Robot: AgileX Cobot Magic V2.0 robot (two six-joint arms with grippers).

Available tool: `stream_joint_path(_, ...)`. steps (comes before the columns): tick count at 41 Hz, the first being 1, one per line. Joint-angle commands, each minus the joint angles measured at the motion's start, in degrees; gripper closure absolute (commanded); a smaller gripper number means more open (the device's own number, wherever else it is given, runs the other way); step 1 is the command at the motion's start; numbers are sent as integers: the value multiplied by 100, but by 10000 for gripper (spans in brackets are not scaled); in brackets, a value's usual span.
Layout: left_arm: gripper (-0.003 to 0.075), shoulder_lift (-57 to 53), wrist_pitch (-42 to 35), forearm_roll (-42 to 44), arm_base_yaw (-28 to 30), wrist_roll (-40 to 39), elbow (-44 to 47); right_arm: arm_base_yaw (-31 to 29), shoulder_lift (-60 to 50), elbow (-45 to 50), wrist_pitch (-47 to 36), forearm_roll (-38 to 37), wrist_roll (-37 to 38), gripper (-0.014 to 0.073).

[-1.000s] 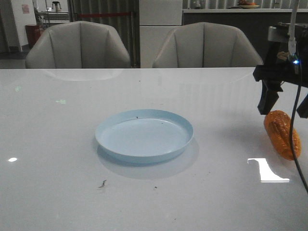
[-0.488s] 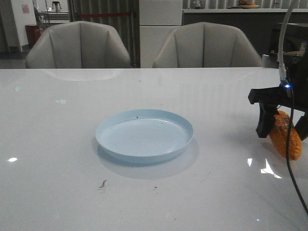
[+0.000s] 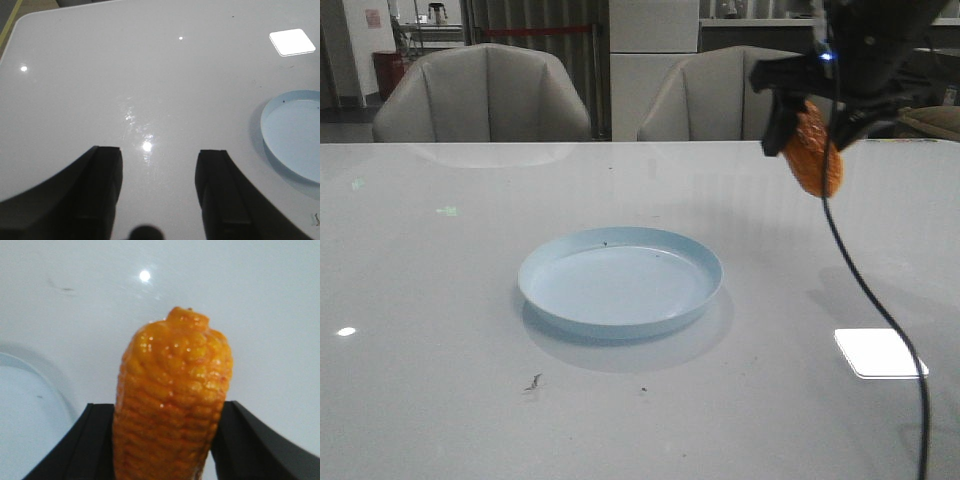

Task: Place corn on plate with both arms
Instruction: 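Lift the corn with the right gripper and carry it over the plate, then lower the corn onto the plate and open the right gripper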

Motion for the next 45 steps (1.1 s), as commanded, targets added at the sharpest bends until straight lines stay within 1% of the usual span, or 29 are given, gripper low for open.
stream_joint_path(1, 315, -9, -573, 34, -2, -59, -213, 419, -308, -447, -236, 24, -164, 273)
stream_joint_path(6, 315, -9, -659, -48, -2, -59, -213, 920, -223, -503, -405, 24, -169, 273)
stream_joint_path(12, 315, -9, -673, -117, -2, -59, -213, 1436, 116, -503, -410, 24, -169, 273)
stream_joint_path(17, 315, -9, -673, -117, -2, -59, -213, 1736, 508, -509, -431, 24, -169, 273)
stream_joint_path(23, 315, -9, -673, -117, -2, -59, -213, 1907, 884, -509, -433, 24, -169, 267)
stream_joint_path(24, 315, -9, -661, -117, -2, -59, -213, 1908, 928, -509, -413, 24, -169, 260)
stream_joint_path(27, 315, -9, -624, -131, -2, -59, -213, 1919, 1005, -522, -356, 66, -157, 201)
stream_joint_path(29, 315, -9, -612, -177, -2, -59, -213, 1919, 1033, -528, -333, 96, -157, 137)
stream_joint_path(32, 315, -9, -612, -258, -2, -59, -213, 1919, 1038, -528, -320, 111, -157, 17)
stream_joint_path(33, 315, -9, -612, -270, -2, -59, -213, 1919, 1038, -528, -320, 131, -157, -8)
stream_joint_path(37, 315, -9, -612, -270, -2, -59, -213, 1919, 1018, -585, -306, 345, -157, 16)
stream_joint_path(40, 315, -9, -612, -270, -2, -59, -213, 1919, 1002, -707, -262, 357, -157, 31)
stream_joint_path(45, 315, -9, -612, -270, -2, -59, -213, 1877, 927, -1091, -83, 338, -157, 29)
